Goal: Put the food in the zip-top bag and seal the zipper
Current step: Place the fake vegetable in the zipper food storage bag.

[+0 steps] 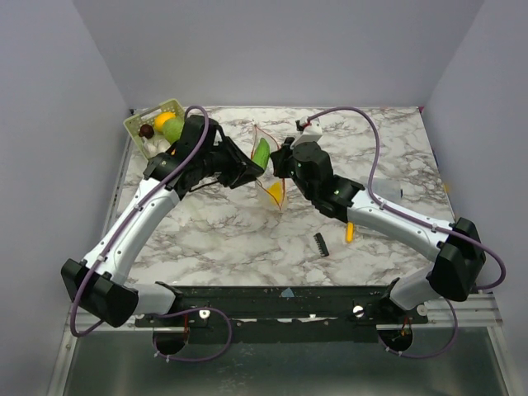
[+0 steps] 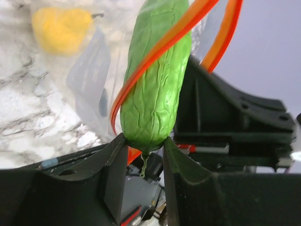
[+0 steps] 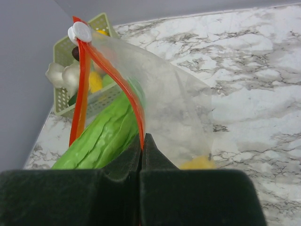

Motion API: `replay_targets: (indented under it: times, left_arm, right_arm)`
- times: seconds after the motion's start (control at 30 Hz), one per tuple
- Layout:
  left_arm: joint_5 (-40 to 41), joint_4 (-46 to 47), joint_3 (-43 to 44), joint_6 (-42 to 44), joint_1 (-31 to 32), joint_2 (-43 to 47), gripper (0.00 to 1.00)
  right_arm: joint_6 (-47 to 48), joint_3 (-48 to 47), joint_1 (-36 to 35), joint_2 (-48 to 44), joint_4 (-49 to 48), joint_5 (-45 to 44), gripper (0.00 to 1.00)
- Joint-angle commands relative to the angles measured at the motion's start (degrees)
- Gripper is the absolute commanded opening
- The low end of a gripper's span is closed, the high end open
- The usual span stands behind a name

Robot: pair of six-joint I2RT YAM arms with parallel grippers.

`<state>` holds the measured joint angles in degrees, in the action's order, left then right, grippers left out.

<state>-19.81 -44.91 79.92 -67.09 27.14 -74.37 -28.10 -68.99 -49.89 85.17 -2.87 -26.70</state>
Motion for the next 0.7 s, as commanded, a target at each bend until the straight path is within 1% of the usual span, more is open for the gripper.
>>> replay_targets:
  times: [0.0,0.17,0.37,0.4,0.47,0.53,0.6,0.67]
  left_arm:
    - [3.83,6.94,0.49,-8.95,0.37,-2.22,0.00]
    - [2.16,10.86,0.07,-12.92,0.36,-4.24,0.00]
    - [1.67,12.27,-0.21,-15.75,0.33,-6.71,0.01]
    - [2.04,13.38,-0.80,-16.32,0.22,-6.75,0.08]
    - [2.34,15.13,-1.76,-16.86,0.24,-6.94,0.27]
    - [1.67,16.55,-2.22,-16.14,0.01,-7.29,0.54]
    - [0.87,16.99,-2.22,-13.98,-0.07,-7.23,0.70]
    - [-0.02,17.17,-2.44,-10.94,-0.07,-6.63,0.82]
  right_arm:
    - [-1.78,-0.98,-0.47,-0.18,-0.21,3.31,0.01]
    - [-1.51,-0.75,-0.56,-0.30,0.01,3.63,0.01]
    - [-1.24,-0.14,-0.70,-0.68,-0.27,3.94,0.01]
    - [-1.21,-0.05,-0.69,-0.77,-0.23,4.00,0.01]
    - [-1.24,0.30,-0.76,-0.80,-0.46,3.65,0.01]
    - [-2.09,0.93,-0.63,-0.89,-0.87,2.73,0.01]
    - [-2.80,1.05,-0.48,-0.62,-0.77,3.05,0.01]
    - [-2.91,0.88,-0.47,-0.15,-0.63,3.96,0.01]
